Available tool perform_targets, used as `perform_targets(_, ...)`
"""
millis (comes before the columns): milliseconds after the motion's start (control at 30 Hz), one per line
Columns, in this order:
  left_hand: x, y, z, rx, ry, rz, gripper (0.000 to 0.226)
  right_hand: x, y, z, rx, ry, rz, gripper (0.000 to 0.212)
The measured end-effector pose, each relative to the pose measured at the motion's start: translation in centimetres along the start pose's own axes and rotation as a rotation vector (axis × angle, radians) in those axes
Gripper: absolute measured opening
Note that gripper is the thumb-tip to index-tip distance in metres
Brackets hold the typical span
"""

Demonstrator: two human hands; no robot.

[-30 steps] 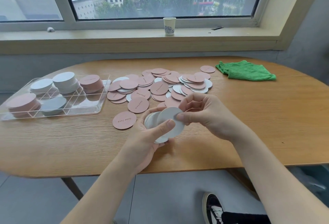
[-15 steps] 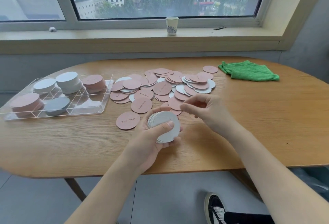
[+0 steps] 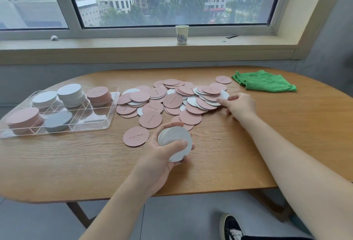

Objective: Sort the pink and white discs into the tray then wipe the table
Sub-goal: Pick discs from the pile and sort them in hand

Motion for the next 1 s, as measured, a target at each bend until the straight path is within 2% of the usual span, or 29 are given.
perform_targets(300,-0.1,0.2,0.2,0.007,0.002,0.030,0.055,0.2,-0.5,0.2,0.126,0.084,0.148,0.042)
perform_targets(533,0.1,0.1,0.2,0.015,-0.018,0.012,0.059,-1.3,-2.2,-4.3,0.088,0.247,0.283,0.024)
perform_targets(633,0.0,0.1,0.3,0.026,-0.058,-0.016,0.062,-1.9,-1.6,-7.2,0.035,0.382,0.432,0.024)
perform_targets(767,0.3,-0.1,0.0,0.048,-0.076,-0.051,0.062,-2.6,-0.1,-11.0,-0.137,0.609,0.338,0.022)
perform_targets(867,0.5,-0.2,-0.1,0.067,-0.072,-0.033,0.059,-2.0,0.6,-13.0,-0.276,0.672,0.255,0.017)
perform_targets(1000,0.6,-0.1,-0.3,0.081,-0.040,0.021,0.060,-0.3,1.1,-13.9,-0.340,0.693,0.242,0.023)
Point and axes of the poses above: each hand's wrist, its own z-axis towards the middle knuckle, its own x-axis out of the palm, y = z × x, the point moved 3 cm from there along z, towards the middle knuckle, and after that the axes turned 6 degrees about x, right-handed, at the moved point
